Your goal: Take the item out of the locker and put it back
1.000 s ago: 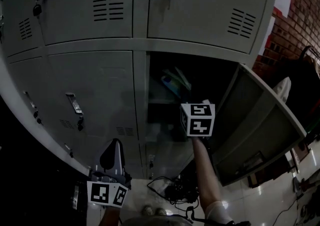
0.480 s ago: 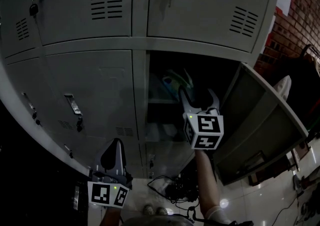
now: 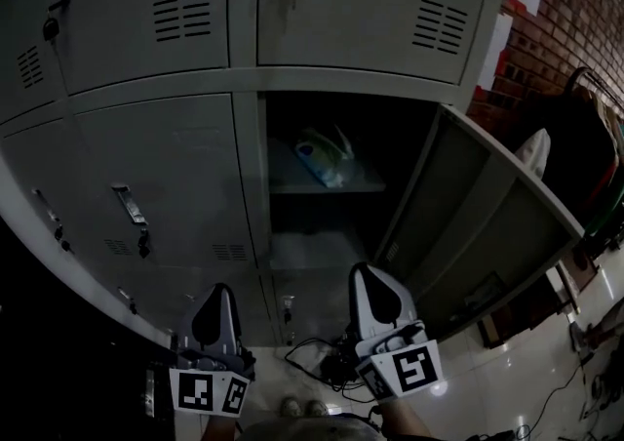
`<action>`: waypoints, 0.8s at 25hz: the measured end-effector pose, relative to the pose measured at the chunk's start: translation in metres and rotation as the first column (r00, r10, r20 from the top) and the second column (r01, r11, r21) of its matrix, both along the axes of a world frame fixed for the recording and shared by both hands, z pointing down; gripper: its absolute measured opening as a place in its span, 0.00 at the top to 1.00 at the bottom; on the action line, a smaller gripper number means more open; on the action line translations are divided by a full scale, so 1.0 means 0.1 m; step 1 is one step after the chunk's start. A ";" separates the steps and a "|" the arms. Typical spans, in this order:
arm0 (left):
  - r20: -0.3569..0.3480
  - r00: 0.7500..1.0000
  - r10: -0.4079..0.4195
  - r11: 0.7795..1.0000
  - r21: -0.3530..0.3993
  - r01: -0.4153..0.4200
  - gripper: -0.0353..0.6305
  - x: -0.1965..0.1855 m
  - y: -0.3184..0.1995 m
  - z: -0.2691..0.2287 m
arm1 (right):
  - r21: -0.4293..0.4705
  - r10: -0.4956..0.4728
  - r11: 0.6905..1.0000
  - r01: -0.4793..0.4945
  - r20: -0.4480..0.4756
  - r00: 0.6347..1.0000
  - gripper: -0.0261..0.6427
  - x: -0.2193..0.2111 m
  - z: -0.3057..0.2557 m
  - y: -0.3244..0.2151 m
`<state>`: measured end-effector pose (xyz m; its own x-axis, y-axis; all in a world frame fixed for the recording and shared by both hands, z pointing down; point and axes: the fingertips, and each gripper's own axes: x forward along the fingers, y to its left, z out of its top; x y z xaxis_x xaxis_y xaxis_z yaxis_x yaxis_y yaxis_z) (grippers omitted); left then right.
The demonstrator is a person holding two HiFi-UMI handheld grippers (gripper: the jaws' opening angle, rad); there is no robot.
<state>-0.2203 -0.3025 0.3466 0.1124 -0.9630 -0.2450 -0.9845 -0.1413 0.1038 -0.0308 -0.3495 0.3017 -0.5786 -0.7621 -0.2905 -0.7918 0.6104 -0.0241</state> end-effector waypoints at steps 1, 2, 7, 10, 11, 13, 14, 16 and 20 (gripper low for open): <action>0.000 1.000 0.003 1.000 -0.008 -0.003 0.94 0.03 0.03 0.03 | -0.042 -0.003 0.999 0.002 -0.009 1.000 0.96 0.02 0.17 0.06; 0.000 1.000 0.006 1.000 -0.014 -0.006 0.94 0.05 0.05 0.06 | -0.088 -0.011 0.996 0.009 -0.017 1.000 0.96 0.04 0.33 0.09; -0.009 1.000 0.021 0.999 -0.039 -0.021 0.94 0.15 0.11 0.16 | -0.178 -0.016 0.984 0.011 -0.031 0.999 0.96 0.08 0.63 0.16; -0.004 1.000 0.029 0.999 -0.027 -0.030 0.94 0.17 0.14 0.11 | -0.184 0.004 0.983 -0.008 -0.020 1.000 0.96 0.10 0.60 0.21; 0.002 1.000 0.030 0.999 -0.025 -0.030 0.94 0.17 0.16 0.10 | -0.191 0.010 0.981 -0.014 -0.024 1.000 0.96 0.12 0.62 0.23; 0.020 0.999 0.030 0.999 -0.026 -0.029 0.94 0.17 0.22 0.10 | -0.199 0.016 0.980 -0.021 -0.030 0.999 0.96 0.13 0.66 0.30; 0.028 0.999 0.030 0.999 -0.029 -0.030 0.94 0.18 0.26 0.11 | -0.197 0.019 0.980 -0.025 -0.030 0.999 0.96 0.13 0.67 0.34; 0.042 0.999 0.035 0.999 -0.038 -0.033 0.94 0.18 0.31 0.18 | -0.195 0.031 0.980 -0.036 -0.027 0.999 0.96 0.15 0.70 0.43; 0.028 0.999 0.047 0.997 -0.068 -0.045 0.94 0.18 0.47 0.36 | -0.210 0.036 0.977 -0.043 -0.038 0.999 0.96 0.19 0.82 0.68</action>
